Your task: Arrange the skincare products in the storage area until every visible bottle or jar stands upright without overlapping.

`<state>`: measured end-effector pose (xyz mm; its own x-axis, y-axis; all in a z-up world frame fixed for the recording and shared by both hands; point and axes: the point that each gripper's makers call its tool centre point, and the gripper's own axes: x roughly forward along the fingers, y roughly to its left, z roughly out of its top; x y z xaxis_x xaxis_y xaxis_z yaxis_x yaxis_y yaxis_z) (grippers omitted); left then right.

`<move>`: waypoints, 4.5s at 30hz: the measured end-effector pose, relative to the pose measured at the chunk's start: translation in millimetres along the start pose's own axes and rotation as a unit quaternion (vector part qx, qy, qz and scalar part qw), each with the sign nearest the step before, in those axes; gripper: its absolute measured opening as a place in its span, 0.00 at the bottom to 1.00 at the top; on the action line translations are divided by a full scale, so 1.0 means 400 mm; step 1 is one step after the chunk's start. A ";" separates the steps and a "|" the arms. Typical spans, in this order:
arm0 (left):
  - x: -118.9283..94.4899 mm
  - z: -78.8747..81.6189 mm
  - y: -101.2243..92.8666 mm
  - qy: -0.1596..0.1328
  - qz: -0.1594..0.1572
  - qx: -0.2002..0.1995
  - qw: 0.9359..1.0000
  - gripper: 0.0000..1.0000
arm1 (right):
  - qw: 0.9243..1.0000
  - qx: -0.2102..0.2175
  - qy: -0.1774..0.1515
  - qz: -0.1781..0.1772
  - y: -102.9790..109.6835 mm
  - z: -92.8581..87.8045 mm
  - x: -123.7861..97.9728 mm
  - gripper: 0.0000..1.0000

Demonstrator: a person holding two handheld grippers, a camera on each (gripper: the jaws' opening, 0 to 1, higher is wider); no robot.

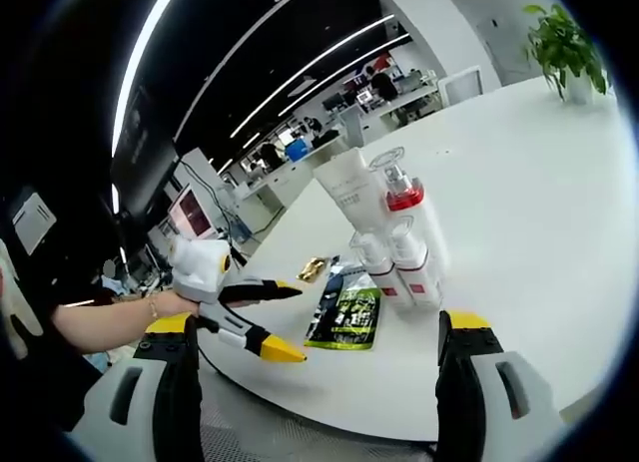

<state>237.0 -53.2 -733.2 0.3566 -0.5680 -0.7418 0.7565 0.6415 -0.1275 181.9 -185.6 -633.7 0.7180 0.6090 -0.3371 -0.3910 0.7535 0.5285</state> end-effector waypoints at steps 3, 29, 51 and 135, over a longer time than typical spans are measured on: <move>-0.021 -0.008 0.005 -0.011 0.002 -0.017 1.000 0.96 | 1.000 0.008 -0.001 0.004 0.000 0.002 -0.002 1.00; -0.257 -0.109 0.049 -0.093 0.079 -0.123 0.985 0.99 | 1.000 -0.012 -0.009 0.001 -0.013 0.047 0.013 1.00; -0.327 -0.158 0.086 -0.118 0.131 -0.171 0.969 0.98 | 0.999 -0.042 -0.012 -0.026 -0.042 0.035 0.034 1.00; 0.150 0.154 0.269 -0.062 0.234 -0.237 0.941 0.62 | 0.998 0.031 -0.007 -0.058 -0.098 0.010 0.022 0.97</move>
<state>373.7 -50.1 -751.0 0.6735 -0.2039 -0.7105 0.1815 0.9774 -0.1084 205.8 -210.9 -654.1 0.7644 0.5149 -0.3880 -0.2689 0.8015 0.5341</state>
